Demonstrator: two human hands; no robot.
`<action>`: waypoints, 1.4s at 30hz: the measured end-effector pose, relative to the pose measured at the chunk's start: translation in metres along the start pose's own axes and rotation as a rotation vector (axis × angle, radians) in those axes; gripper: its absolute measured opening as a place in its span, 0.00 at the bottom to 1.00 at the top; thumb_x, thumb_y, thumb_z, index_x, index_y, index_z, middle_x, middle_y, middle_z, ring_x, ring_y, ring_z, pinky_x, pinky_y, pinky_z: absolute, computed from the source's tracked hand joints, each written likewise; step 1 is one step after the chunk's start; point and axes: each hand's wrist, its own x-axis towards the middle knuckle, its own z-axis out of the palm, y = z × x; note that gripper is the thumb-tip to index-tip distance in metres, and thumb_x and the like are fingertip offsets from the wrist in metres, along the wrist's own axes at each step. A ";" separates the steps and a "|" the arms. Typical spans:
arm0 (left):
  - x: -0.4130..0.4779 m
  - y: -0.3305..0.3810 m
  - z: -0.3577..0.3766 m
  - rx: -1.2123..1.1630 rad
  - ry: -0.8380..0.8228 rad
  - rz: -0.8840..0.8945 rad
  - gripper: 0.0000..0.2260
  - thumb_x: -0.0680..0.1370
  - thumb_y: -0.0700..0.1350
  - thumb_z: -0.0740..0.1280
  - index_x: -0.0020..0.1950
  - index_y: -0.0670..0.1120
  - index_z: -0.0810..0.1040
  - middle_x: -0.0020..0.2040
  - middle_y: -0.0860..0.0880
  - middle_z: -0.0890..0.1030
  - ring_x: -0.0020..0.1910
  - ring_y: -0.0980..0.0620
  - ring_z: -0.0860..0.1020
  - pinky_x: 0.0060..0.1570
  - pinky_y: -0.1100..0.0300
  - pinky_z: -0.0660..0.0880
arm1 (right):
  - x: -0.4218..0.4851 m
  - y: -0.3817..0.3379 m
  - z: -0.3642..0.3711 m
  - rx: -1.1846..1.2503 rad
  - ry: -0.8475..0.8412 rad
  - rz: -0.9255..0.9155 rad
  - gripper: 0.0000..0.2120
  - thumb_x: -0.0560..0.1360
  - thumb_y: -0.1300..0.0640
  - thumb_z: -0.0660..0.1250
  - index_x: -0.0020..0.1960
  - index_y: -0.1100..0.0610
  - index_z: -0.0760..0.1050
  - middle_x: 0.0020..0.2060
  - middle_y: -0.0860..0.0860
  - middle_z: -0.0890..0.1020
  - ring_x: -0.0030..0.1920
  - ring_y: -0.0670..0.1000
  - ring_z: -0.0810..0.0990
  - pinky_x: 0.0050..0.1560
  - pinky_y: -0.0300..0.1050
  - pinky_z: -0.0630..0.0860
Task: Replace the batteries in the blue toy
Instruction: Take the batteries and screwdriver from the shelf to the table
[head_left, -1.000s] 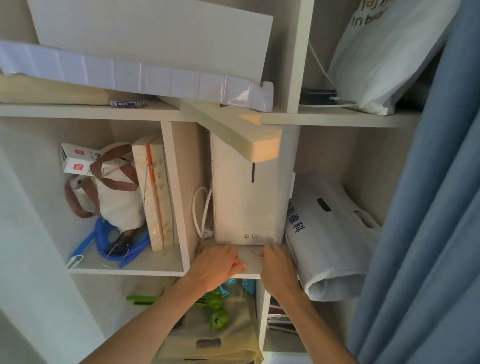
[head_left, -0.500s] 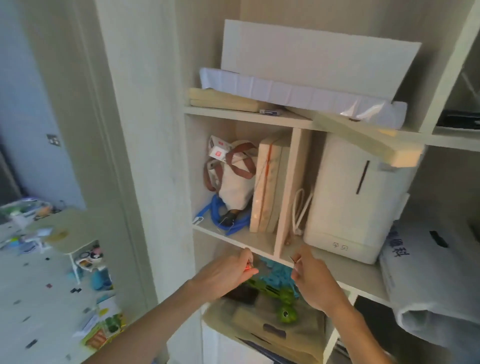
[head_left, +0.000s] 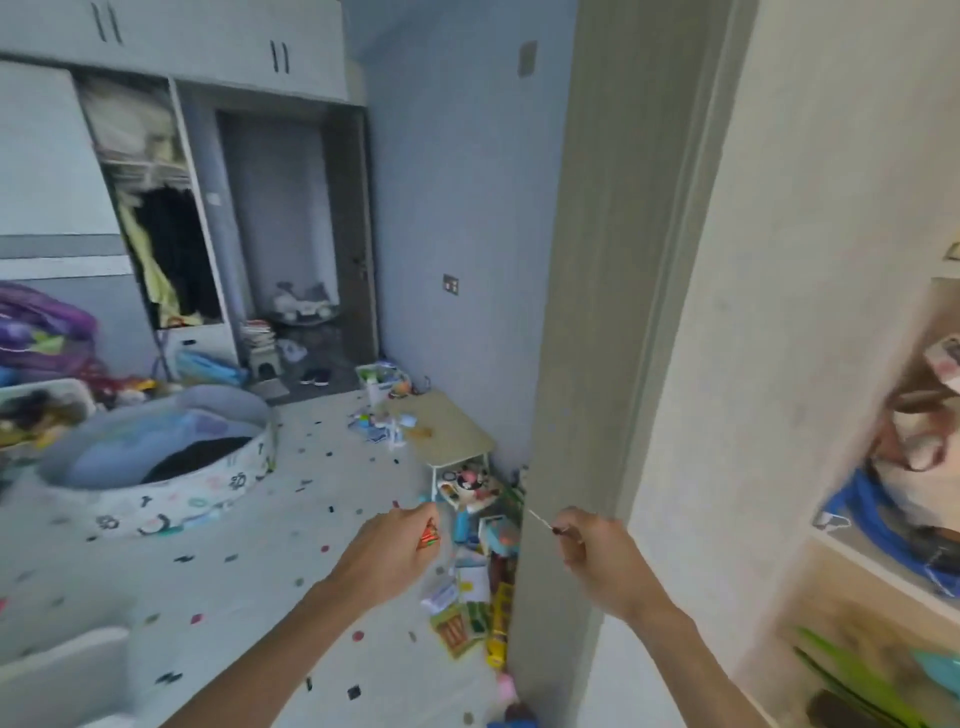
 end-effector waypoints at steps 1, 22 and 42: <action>-0.001 -0.031 -0.007 0.004 0.001 -0.036 0.05 0.84 0.50 0.63 0.52 0.51 0.69 0.43 0.46 0.83 0.44 0.42 0.83 0.43 0.49 0.77 | 0.018 -0.020 0.021 0.013 -0.010 -0.033 0.09 0.79 0.63 0.62 0.48 0.55 0.81 0.36 0.53 0.85 0.40 0.61 0.85 0.43 0.52 0.80; 0.229 -0.460 -0.057 -0.039 0.062 -0.410 0.07 0.85 0.55 0.64 0.55 0.53 0.73 0.43 0.51 0.83 0.35 0.57 0.78 0.34 0.70 0.68 | 0.491 -0.239 0.285 0.049 -0.194 -0.315 0.06 0.79 0.50 0.65 0.50 0.48 0.80 0.42 0.47 0.88 0.42 0.51 0.85 0.46 0.51 0.83; 0.717 -0.829 -0.085 -0.027 -0.024 -0.331 0.12 0.88 0.54 0.60 0.67 0.49 0.73 0.52 0.49 0.82 0.45 0.55 0.79 0.39 0.73 0.67 | 1.015 -0.317 0.473 0.059 -0.198 -0.258 0.07 0.80 0.52 0.64 0.43 0.48 0.76 0.32 0.47 0.79 0.33 0.48 0.76 0.37 0.45 0.72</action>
